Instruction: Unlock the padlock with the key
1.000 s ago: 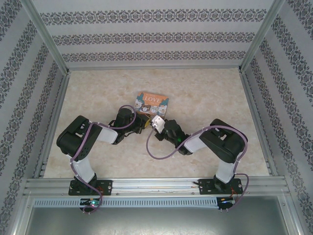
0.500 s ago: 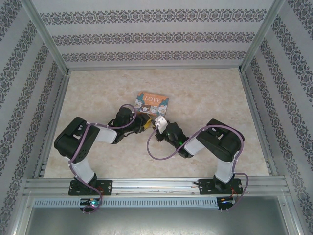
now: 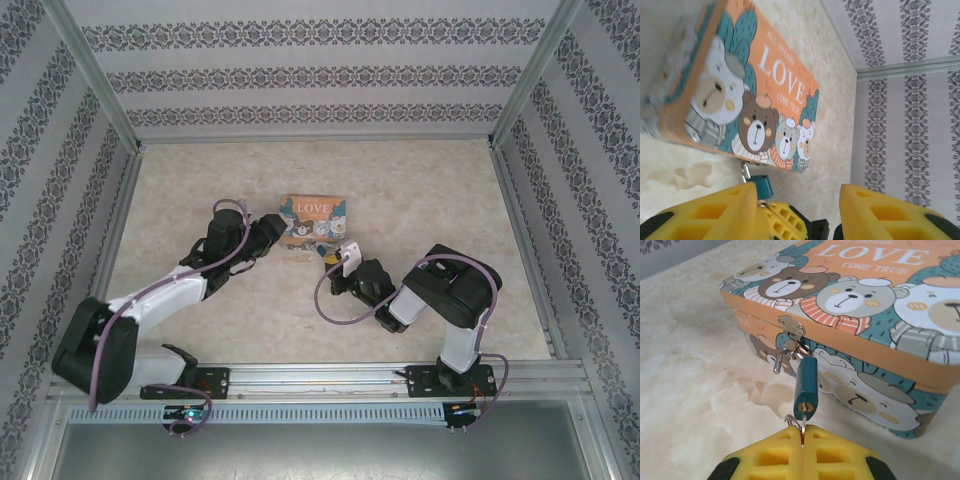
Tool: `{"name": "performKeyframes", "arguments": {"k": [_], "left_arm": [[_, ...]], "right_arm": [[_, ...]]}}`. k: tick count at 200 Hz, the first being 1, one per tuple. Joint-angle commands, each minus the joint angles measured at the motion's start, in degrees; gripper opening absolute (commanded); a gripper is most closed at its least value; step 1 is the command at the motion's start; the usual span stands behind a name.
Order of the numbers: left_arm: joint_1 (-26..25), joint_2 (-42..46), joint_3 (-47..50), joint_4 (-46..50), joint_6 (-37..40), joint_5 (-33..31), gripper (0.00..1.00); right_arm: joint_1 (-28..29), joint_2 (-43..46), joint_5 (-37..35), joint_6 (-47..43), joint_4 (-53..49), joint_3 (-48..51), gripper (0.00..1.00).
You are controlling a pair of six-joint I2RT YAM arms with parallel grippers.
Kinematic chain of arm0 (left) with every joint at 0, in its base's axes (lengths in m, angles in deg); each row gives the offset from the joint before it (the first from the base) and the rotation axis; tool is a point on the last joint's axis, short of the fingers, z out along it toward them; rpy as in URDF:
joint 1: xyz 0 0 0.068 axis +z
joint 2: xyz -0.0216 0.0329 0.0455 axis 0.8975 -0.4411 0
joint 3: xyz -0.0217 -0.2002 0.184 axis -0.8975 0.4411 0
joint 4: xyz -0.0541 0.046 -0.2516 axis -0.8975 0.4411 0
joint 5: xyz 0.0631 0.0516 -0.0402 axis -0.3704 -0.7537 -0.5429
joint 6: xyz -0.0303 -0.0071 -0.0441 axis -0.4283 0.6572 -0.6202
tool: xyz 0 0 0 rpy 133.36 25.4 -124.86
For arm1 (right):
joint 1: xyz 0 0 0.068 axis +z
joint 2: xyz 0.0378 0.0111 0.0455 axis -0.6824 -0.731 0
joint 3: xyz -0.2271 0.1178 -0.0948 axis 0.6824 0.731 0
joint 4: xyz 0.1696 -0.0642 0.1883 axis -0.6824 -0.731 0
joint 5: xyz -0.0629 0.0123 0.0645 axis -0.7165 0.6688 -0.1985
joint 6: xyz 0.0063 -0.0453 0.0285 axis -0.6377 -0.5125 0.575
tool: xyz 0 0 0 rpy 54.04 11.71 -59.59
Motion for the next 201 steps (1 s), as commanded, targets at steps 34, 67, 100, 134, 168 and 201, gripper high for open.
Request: {"name": "performKeyframes", "arguments": {"k": [34, 67, 100, 134, 168, 201], "left_arm": [[0.59, 12.80, -2.47, 14.51, 16.10, -13.27, 0.49], [0.52, 15.83, -2.29, 15.98, 18.66, -16.43, 0.49], [0.60, 16.19, -2.44, 16.47, 20.42, -17.71, 0.51], [0.66, 16.88, -2.80, 17.73, 22.63, -19.25, 0.53], [1.10, 18.45, -3.01, 19.63, 24.16, -20.38, 0.55], [1.55, 19.25, -3.84, 21.21, 26.18, -20.36, 0.62]], "right_arm": [[-1.80, 1.74, 4.95, 11.67, 6.20, 4.95, 0.00], [-2.18, 1.09, 6.25, 13.50, 6.28, 6.17, 0.00], [-2.19, 0.16, 6.55, 14.50, 6.24, 6.21, 0.00], [-2.22, 0.58, 4.75, 14.65, 6.19, 7.48, 0.09], [-2.70, 2.48, 3.39, 14.46, 6.24, 9.58, 0.18], [-4.34, 6.22, 3.36, 14.30, 4.51, 11.45, 0.27]]}}
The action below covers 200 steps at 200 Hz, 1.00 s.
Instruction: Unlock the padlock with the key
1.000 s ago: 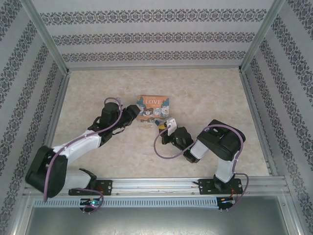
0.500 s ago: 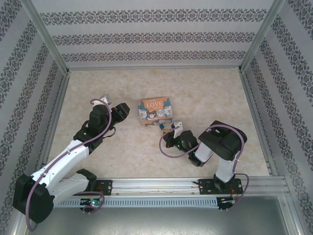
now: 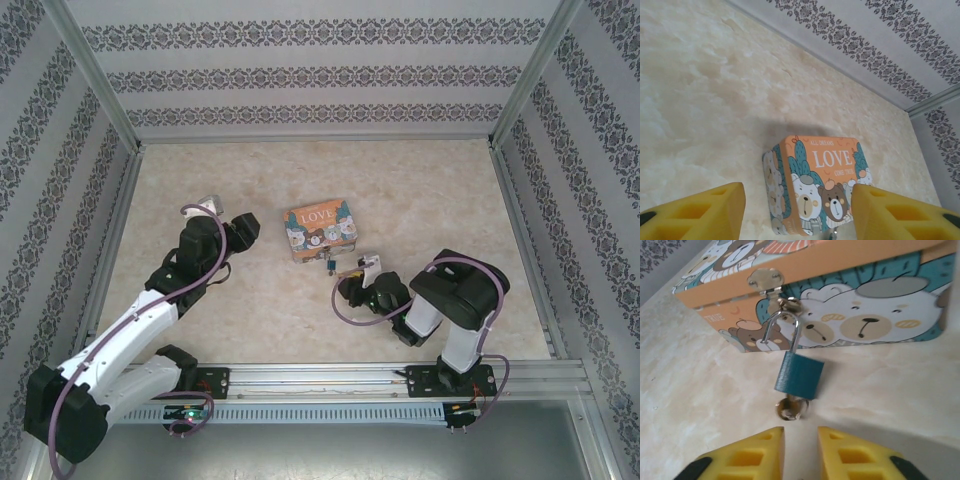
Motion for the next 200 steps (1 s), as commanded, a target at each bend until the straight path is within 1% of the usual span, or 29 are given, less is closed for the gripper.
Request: {"name": "performKeyframes", "arguments": {"k": [1, 25, 38, 51, 72, 88, 102, 112, 142, 163, 183, 200], "left_arm": [[1.03, 1.06, -2.62, 2.94, 3.20, -1.11, 0.62], [1.63, 0.91, -3.17, 3.29, 4.01, -0.23, 0.71], [2.13, 0.47, -3.29, 2.98, 4.19, 0.64, 0.75], [2.94, -0.14, -3.42, 2.57, 4.38, 2.06, 0.78], [4.78, -1.95, -4.08, 2.19, 4.34, 5.88, 0.80], [6.33, -4.04, -5.43, 2.50, 4.68, 9.89, 0.81], [7.58, -6.09, -7.56, 4.21, 5.53, 12.72, 0.82], [8.23, -7.68, -9.52, 5.51, 6.85, 14.68, 0.82], [8.74, -13.60, -16.15, 11.15, 11.28, 18.48, 0.86], [8.72, -18.55, -20.33, 14.39, 12.62, 21.38, 0.87], [8.66, -22.77, -22.08, 14.37, 12.21, 24.92, 0.88], [8.66, -26.27, -23.05, 13.90, 11.60, 28.27, 0.85]], "right_arm": [[-1.39, 3.58, -0.83, 0.27, 0.54, 1.25, 0.27], [-3.09, 8.49, 0.55, 0.01, -3.60, 1.59, 0.32], [-3.76, 12.24, 1.07, -0.51, -8.03, 0.96, 0.37], [-4.08, 16.56, 0.89, -1.57, -13.17, 0.07, 0.43], [-4.35, 24.13, -1.78, -3.06, -22.51, -1.53, 0.62], [-5.27, 29.62, -2.30, -4.08, -30.22, -3.54, 0.76], [-7.17, 33.14, 0.79, -3.15, -35.75, -5.92, 0.87], [-8.37, 35.13, 3.64, -2.24, -38.61, -7.86, 0.98], [-11.64, 36.71, 12.73, 1.55, -42.90, -13.56, 0.98], [-13.40, 35.81, 16.06, 4.94, -44.47, -15.41, 0.99], [-14.68, 34.46, 19.24, 8.28, -47.15, -17.27, 0.98], [-15.65, 32.68, 21.12, 11.62, -49.32, -18.06, 0.98]]}}
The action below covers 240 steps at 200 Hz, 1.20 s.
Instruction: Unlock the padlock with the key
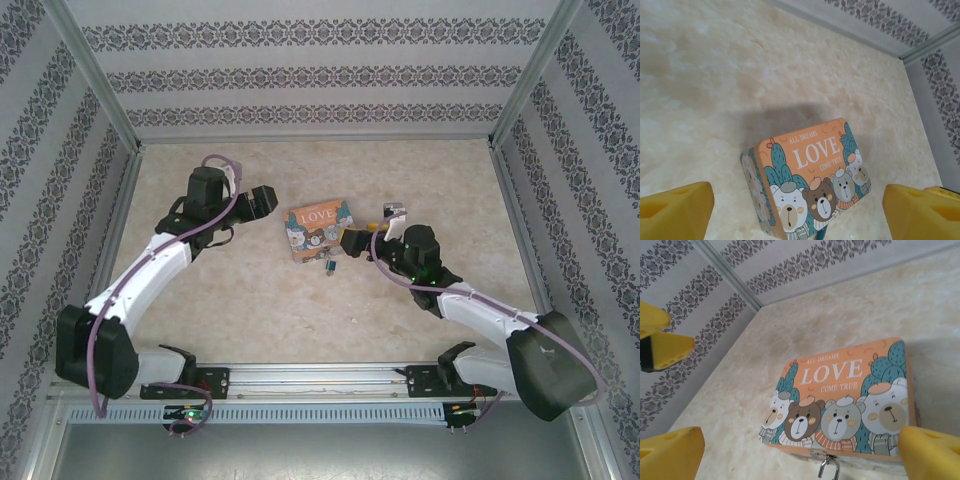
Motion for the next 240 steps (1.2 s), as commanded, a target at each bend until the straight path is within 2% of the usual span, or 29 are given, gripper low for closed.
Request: {"name": "performKeyframes", "arguments": {"k": [1, 32, 103, 153, 240], "left_arm": [[0.58, -4.10, -1.84, 3.59, 1.28, 6.68, 0.85], [0.59, -10.93, -3.53, 1.45, -1.36, 12.75, 0.74], [-1.11, -23.90, -5.66, 0.77, -3.56, 16.79, 0.65], [-2.45, -25.14, -0.93, -1.93, -5.89, 16.05, 0.58], [-3.27, -20.78, 6.88, -5.44, -8.62, 14.57, 0.56]], "right_arm": [[-1.33, -2.16, 5.90, 6.39, -5.08, -1.99, 0.98], [-1.94, -6.55, 8.89, 11.20, -4.74, -2.12, 0.99], [-1.04, -15.89, 12.87, 11.30, -1.61, -6.69, 0.98], [-1.04, -19.94, 12.06, 9.41, -0.64, -9.99, 0.98], [-2.53, -24.88, 12.49, 4.50, -2.16, -15.41, 0.98]]}}
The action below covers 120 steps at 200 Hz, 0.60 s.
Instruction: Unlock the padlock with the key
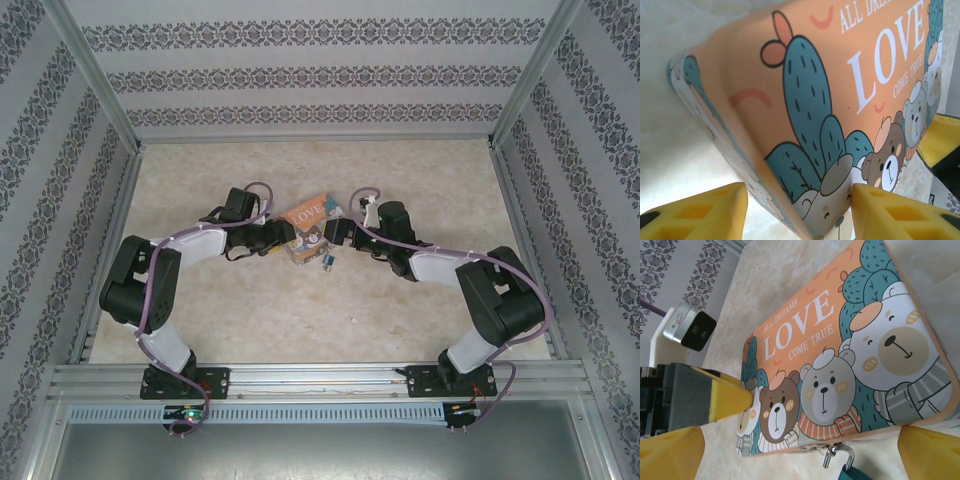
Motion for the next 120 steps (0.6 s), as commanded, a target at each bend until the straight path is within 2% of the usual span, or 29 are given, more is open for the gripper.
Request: {"name": "performKeyframes", "arguments": {"k": [1, 74, 94, 120], "left_arm": [[-1.18, 0.94, 2.59, 2.00, -1.10, -1.36, 0.56], [0.93, 8.71, 0.89, 4.02, -0.21, -2.11, 0.58], [1.19, 10.94, -0.22, 4.53, 0.79, -1.80, 0.58], [0.97, 11.52, -3.80, 6.66, 2.18, 0.86, 0.57]], "right_arm": [[-0.98, -0.47, 0.97, -2.32, 0.48, -1.42, 0.98], [-3.65, 6.15, 2.04, -4.65, 0.46, 6.96, 0.98], [-3.83, 6.45, 4.06, -4.48, 2.64, 8.64, 0.98], [-3.75, 4.08, 8.16, -3.34, 6.79, 9.12, 0.93]]}}
